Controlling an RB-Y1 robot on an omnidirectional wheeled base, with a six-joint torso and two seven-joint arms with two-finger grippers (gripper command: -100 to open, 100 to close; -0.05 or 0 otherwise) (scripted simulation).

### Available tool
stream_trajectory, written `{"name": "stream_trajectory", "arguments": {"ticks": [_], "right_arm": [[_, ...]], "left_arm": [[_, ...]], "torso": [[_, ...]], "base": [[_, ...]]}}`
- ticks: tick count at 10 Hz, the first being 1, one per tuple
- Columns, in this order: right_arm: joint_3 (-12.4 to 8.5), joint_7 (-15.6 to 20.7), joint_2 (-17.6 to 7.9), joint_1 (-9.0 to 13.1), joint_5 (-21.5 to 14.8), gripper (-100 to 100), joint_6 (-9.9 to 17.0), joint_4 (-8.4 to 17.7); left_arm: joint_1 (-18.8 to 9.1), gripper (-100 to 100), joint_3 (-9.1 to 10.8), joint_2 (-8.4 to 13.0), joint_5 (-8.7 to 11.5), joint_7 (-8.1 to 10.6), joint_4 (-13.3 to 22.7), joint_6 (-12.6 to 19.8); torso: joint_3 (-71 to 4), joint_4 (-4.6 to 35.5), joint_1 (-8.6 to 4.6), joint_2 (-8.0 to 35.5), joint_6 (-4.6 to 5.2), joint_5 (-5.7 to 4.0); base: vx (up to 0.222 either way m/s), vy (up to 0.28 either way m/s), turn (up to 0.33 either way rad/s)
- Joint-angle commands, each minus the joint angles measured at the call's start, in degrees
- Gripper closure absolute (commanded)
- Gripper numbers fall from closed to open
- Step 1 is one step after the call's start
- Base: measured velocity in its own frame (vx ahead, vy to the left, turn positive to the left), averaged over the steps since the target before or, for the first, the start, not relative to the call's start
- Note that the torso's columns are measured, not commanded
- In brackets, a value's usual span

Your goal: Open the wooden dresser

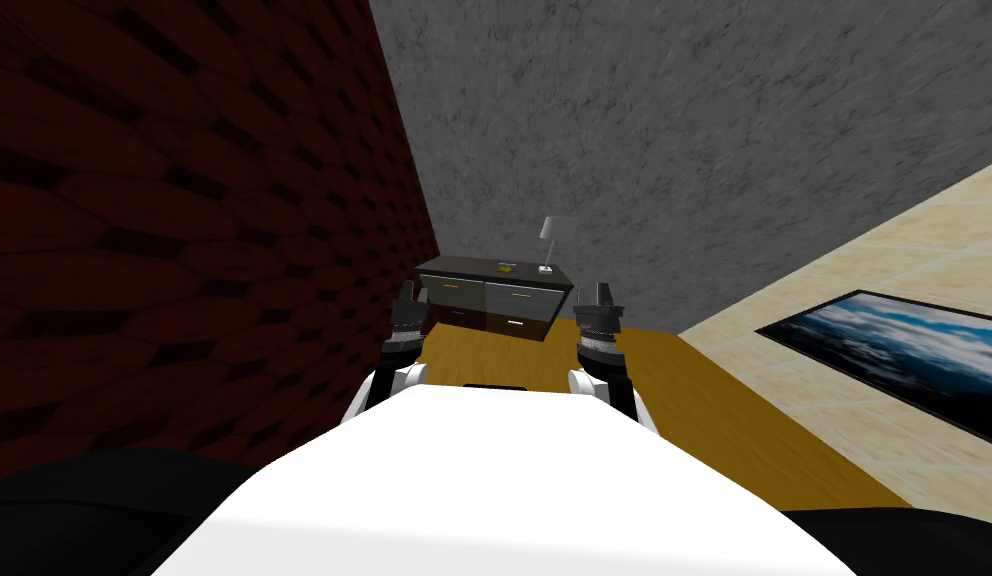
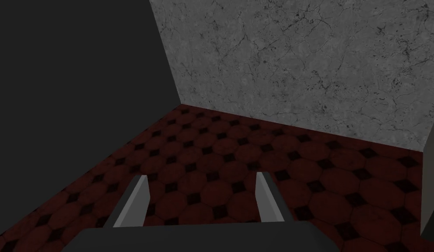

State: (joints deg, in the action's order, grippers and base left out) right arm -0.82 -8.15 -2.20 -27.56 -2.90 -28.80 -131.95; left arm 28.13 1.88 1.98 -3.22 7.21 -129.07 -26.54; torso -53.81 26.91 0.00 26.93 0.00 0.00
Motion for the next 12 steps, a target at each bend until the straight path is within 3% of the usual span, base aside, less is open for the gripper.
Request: {"name": "stream_trajectory", "arguments": {"ticks": [1, 2, 3, 5, 12], "right_arm": [[0.0, 0.0, 0.0, 0.0, 0.0, 0, 0.0, 0.0], [0.0, 0.0, 0.0, 0.0, 0.0, 0, 0.0, 0.0], [0.0, 0.0, 0.0, 0.0, 0.0, 0, 0.0, 0.0], [0.0, 0.0, 0.0, 0.0, 0.0, 0, 0.0, 0.0], [0.0, 0.0, 0.0, 0.0, 0.0, 0, 0.0, 0.0]], "left_arm": [[0.0, 0, 0.0, 0.0, 0.0, 0.0, 0.0, 0.0], [0.0, 0, 0.0, 0.0, 0.0, 0.0, 0.0, 0.0], [-0.4, -100, -0.11, 2.4, 0.0, -0.07, 1.2, -0.1], [-0.9, -100, -0.26, 4.0, 0.0, -0.16, 2.9, -0.4], [-3.7, -100, -1.11, 6.0, 0.0, -0.7, 12.7, -1.5]], "torso": [[-8.5, 4.2, 0.0, 4.2, 0.0, 0.0], [-16.9, 8.5, 0.0, 8.5, 0.0, 0.0], [-25.4, 12.7, 0.0, 12.7, 0.0, 0.0], [-30.5, 15.1, -0.11, 15.0, 0.0, -0.03], [-30.8, 15.4, 0.0, 15.3, 0.0, 0.0]], "base": [[0.0, 0.0, 0.0], [0.0, 0.0, 0.0], [0.033, -0.024, -0.022], [0.067, -0.049, -0.025], [0.093, -0.088, -0.033]]}}
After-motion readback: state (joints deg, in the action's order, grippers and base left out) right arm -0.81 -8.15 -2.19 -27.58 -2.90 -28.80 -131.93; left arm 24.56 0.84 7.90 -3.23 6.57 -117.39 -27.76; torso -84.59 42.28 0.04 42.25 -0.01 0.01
